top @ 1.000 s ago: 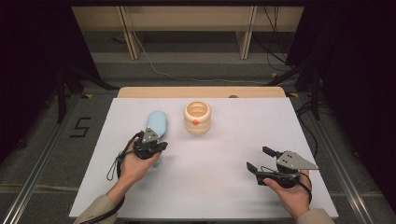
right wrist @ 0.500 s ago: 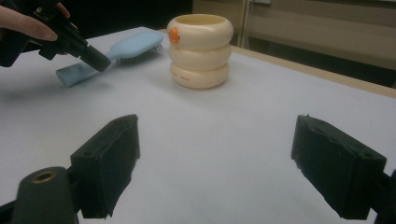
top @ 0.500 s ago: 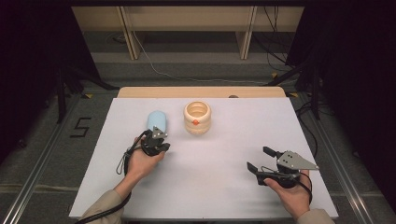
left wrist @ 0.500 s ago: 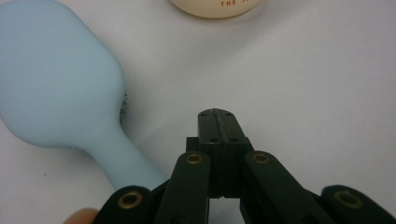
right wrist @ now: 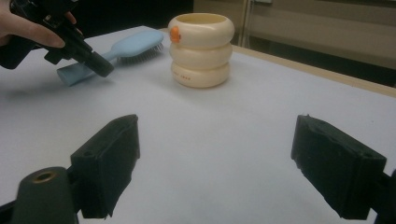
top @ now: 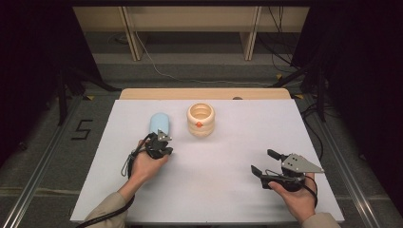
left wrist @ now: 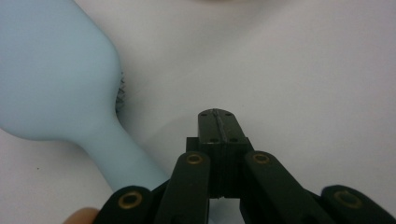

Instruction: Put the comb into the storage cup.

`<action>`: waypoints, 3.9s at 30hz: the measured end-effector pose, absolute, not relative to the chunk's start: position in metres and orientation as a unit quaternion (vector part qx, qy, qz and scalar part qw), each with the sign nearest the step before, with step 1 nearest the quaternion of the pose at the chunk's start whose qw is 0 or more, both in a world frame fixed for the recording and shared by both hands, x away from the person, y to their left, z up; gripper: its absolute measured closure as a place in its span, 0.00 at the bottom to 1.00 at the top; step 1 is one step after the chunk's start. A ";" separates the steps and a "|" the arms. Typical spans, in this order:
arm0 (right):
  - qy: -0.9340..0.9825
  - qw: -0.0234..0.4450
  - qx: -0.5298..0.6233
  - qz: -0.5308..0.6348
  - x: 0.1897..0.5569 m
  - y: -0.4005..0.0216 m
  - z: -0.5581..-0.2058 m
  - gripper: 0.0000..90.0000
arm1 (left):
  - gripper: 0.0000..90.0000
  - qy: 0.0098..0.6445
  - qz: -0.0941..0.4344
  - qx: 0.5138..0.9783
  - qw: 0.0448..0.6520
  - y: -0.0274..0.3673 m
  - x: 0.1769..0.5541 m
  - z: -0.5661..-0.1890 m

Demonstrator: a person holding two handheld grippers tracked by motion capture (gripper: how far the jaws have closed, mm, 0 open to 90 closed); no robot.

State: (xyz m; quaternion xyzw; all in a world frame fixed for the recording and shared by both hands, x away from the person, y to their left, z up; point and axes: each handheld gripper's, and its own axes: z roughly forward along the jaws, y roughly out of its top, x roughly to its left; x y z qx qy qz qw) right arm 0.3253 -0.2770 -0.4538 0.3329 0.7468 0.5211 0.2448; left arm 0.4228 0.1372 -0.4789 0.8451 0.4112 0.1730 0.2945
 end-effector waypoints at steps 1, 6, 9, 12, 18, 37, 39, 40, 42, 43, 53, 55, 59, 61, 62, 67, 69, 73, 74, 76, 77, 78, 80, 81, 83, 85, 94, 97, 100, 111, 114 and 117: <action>0.747 0.245 0.333 0.521 0.325 -0.277 -0.454 0.18 | 1.00 0.412 0.172 0.845 0.293 0.137 0.423 -0.479; 0.748 0.244 0.332 0.521 0.325 -0.277 -0.454 0.18 | 1.00 0.414 0.171 0.847 0.286 0.139 0.424 -0.481; 0.747 0.245 0.332 0.521 0.325 -0.277 -0.454 0.18 | 1.00 0.416 0.167 0.848 0.282 0.141 0.424 -0.483; 0.748 0.244 0.332 0.520 0.325 -0.277 -0.454 0.18 | 1.00 0.420 0.165 0.847 0.280 0.142 0.425 -0.482; 0.748 0.243 0.332 0.520 0.325 -0.277 -0.454 0.18 | 1.00 0.423 0.161 0.848 0.274 0.144 0.425 -0.481; 0.749 0.235 0.333 0.522 0.325 -0.278 -0.455 0.18 | 1.00 0.446 0.156 0.842 0.260 0.164 0.423 -0.480; 0.749 0.235 0.332 0.523 0.325 -0.278 -0.455 0.18 | 1.00 0.450 0.156 0.841 0.257 0.170 0.424 -0.479; 0.749 0.235 0.332 0.523 0.325 -0.278 -0.455 0.18 | 1.00 0.451 0.155 0.842 0.254 0.171 0.424 -0.479; 0.750 0.234 0.333 0.522 0.325 -0.278 -0.455 0.18 | 1.00 0.452 0.157 0.841 0.252 0.173 0.423 -0.479; 0.750 0.234 0.333 0.521 0.325 -0.278 -0.455 0.18 | 1.00 0.454 0.155 0.841 0.249 0.175 0.423 -0.479; 0.750 0.231 0.333 0.523 0.325 -0.278 -0.455 0.18 | 1.00 0.455 0.163 0.844 0.233 0.182 0.423 -0.478; 0.749 0.231 0.334 0.523 0.326 -0.278 -0.455 0.18 | 1.00 0.460 0.163 0.842 0.231 0.185 0.424 -0.477; 0.750 0.230 0.334 0.523 0.326 -0.278 -0.455 0.18 | 1.00 0.468 0.163 0.837 0.232 0.192 0.425 -0.477; 0.749 0.228 0.334 0.524 0.326 -0.278 -0.455 0.18 | 1.00 0.470 0.164 0.836 0.229 0.194 0.426 -0.477; 0.749 0.228 0.334 0.525 0.326 -0.278 -0.456 0.18 | 1.00 0.472 0.165 0.836 0.229 0.195 0.426 -0.477; 0.748 0.226 0.335 0.526 0.326 -0.278 -0.456 0.18 | 1.00 0.472 0.165 0.834 0.231 0.197 0.427 -0.478; 0.748 0.227 0.335 0.526 0.327 -0.278 -0.456 0.18 | 1.00 0.471 0.166 0.835 0.231 0.196 0.427 -0.478; 0.748 0.226 0.335 0.526 0.326 -0.278 -0.456 0.18 | 0.99 0.469 0.166 0.836 0.232 0.197 0.427 -0.478; 0.748 0.226 0.334 0.526 0.327 -0.278 -0.456 0.18 | 0.99 0.469 0.166 0.835 0.232 0.197 0.427 -0.478; 0.749 0.226 0.334 0.526 0.327 -0.278 -0.456 0.18 | 0.99 0.470 0.166 0.835 0.233 0.197 0.427 -0.478; 0.749 0.225 0.335 0.525 0.327 -0.278 -0.456 0.18 | 0.99 0.470 0.166 0.835 0.234 0.197 0.427 -0.478; 0.749 0.226 0.334 0.525 0.327 -0.278 -0.456 0.18 | 0.99 0.470 0.164 0.835 0.235 0.198 0.427 -0.478; 0.749 0.226 0.334 0.525 0.327 -0.278 -0.456 0.18 | 0.99 0.470 0.162 0.835 0.236 0.198 0.427 -0.478; 0.749 0.226 0.334 0.526 0.327 -0.278 -0.456 0.18 | 0.99 0.470 0.162 0.835 0.236 0.198 0.427 -0.478; 0.749 0.226 0.334 0.525 0.327 -0.278 -0.456 0.18 | 0.98 0.471 0.163 0.834 0.237 0.199 0.427 -0.478; 0.749 0.227 0.334 0.526 0.326 -0.278 -0.455 0.18 | 0.96 0.469 0.163 0.835 0.236 0.200 0.427 -0.478; 0.749 0.227 0.335 0.525 0.326 -0.278 -0.456 0.18 | 0.70 0.466 0.141 0.830 0.272 0.196 0.424 -0.467; 0.749 0.228 0.334 0.524 0.326 -0.278 -0.455 0.18 | 0.54 0.464 0.133 0.827 0.289 0.194 0.422 -0.461; 0.750 0.227 0.335 0.524 0.326 -0.278 -0.456 0.18 | 0.40 0.463 0.123 0.821 0.311 0.195 0.422 -0.458; 0.750 0.227 0.336 0.523 0.327 -0.279 -0.456 0.18 | 0.03 0.439 0.119 0.827 0.330 0.192 0.419 -0.449; 0.750 0.227 0.336 0.522 0.327 -0.279 -0.456 0.18 | 0.00 0.444 0.137 0.828 0.314 0.193 0.422 -0.450; 0.749 0.229 0.337 0.523 0.327 -0.279 -0.456 0.18 | 0.00 0.445 0.141 0.829 0.308 0.196 0.423 -0.448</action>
